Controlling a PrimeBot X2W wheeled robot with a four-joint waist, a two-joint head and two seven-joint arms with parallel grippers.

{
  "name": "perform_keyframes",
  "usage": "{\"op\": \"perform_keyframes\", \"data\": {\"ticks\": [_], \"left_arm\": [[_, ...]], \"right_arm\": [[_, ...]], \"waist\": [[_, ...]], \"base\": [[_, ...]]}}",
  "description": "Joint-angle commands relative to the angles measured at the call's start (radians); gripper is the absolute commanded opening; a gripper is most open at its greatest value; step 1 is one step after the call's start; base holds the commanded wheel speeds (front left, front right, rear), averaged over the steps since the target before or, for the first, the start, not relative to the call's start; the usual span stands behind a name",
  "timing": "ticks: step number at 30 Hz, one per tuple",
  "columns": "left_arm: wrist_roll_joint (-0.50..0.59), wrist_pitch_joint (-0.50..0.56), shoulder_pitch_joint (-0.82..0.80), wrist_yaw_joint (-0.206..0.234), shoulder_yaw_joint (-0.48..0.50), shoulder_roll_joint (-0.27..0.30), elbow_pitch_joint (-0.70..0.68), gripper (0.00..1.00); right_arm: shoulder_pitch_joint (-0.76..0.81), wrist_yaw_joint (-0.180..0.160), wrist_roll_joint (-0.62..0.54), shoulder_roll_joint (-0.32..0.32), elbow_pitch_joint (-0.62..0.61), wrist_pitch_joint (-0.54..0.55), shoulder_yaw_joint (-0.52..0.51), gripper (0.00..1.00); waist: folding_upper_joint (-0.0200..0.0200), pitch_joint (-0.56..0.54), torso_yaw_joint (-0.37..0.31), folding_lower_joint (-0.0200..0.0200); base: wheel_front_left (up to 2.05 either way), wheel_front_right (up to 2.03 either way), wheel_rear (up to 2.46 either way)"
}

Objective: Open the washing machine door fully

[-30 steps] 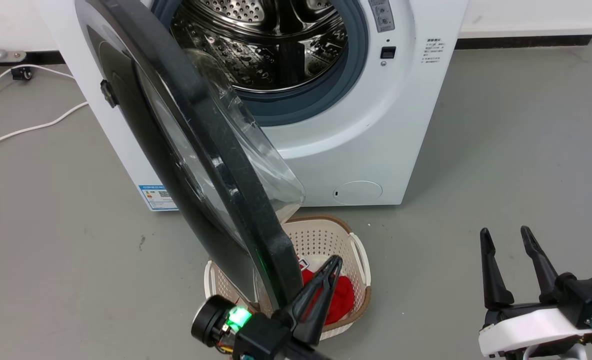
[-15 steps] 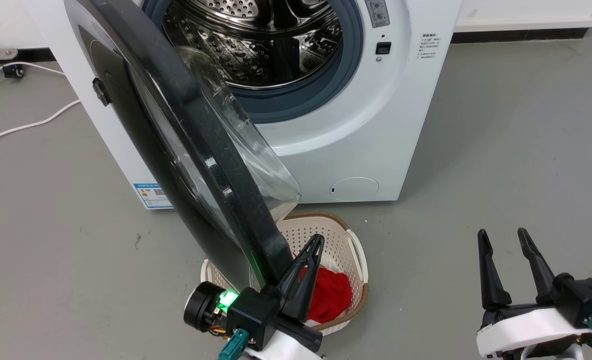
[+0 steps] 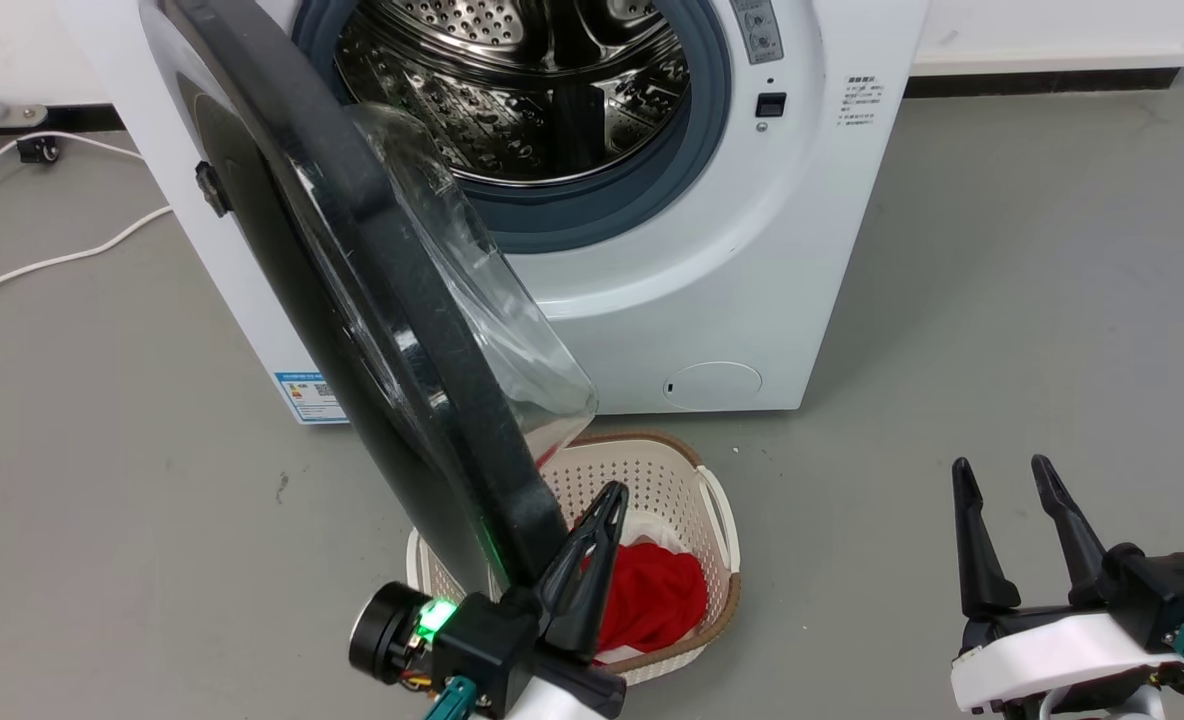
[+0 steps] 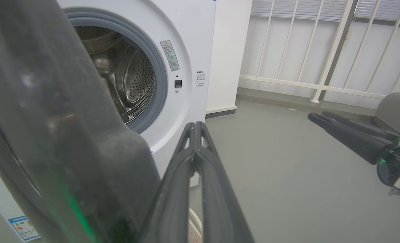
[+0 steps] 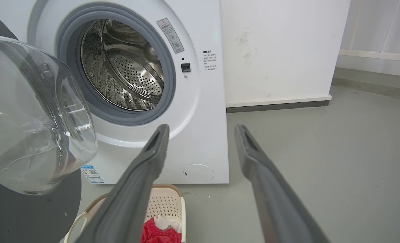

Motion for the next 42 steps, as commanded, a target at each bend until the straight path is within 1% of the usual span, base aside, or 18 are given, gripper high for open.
{"op": "perform_keyframes", "data": {"ticks": [1,7,14,15,29,37,38,42], "left_arm": [[-0.003,0.003,0.01,0.011,0.015,0.015,0.001,0.0],[-0.006,0.008,0.075,0.03,0.008,0.03,-0.052,0.0],[-0.006,0.021,0.117,0.056,0.024,0.055,-0.099,0.0],[-0.008,0.021,0.133,0.065,0.032,0.063,-0.104,0.0],[-0.002,0.018,0.186,0.122,0.067,0.086,-0.171,0.0],[-0.012,0.0,0.193,0.162,0.126,0.101,-0.184,0.0],[-0.024,0.0,0.195,0.181,0.159,0.11,-0.183,0.0],[-0.048,-0.008,0.185,0.199,0.219,0.124,-0.174,0.0]], "right_arm": [[0.001,-0.001,0.007,0.003,0.001,-0.001,-0.001,1.0],[0.016,-0.001,-0.004,0.003,-0.011,0.01,-0.011,1.0],[0.029,-0.001,-0.018,0.003,-0.039,0.031,-0.014,1.0],[0.033,-0.001,-0.024,0.002,-0.049,0.039,-0.019,1.0],[0.045,-0.001,-0.029,0.002,-0.088,0.055,-0.047,1.0],[0.035,-0.001,-0.029,0.002,-0.092,0.06,-0.051,1.0],[0.031,-0.001,-0.031,0.002,-0.094,0.061,-0.049,1.0],[0.022,-0.001,-0.036,0.002,-0.098,0.067,-0.047,1.0]], "waist": [[-0.0001,-0.002,0.003,0.0],[-0.0001,-0.016,0.033,0.0],[-0.0001,-0.015,0.094,0.0],[-0.0001,-0.015,0.119,0.0],[-0.0001,0.011,0.286,0.0],[-0.0001,0.032,0.341,0.0],[-0.0001,0.037,0.347,0.0],[-0.0001,0.049,0.347,0.0]], "base": [[0.0,0.0,0.0],[0.0,0.0,0.0],[0.0,0.0,0.0],[0.0,0.0,0.0],[0.0,0.0,0.0],[0.0,0.0,0.0],[0.0,0.0,0.0],[0.0,0.0,0.0]]}}
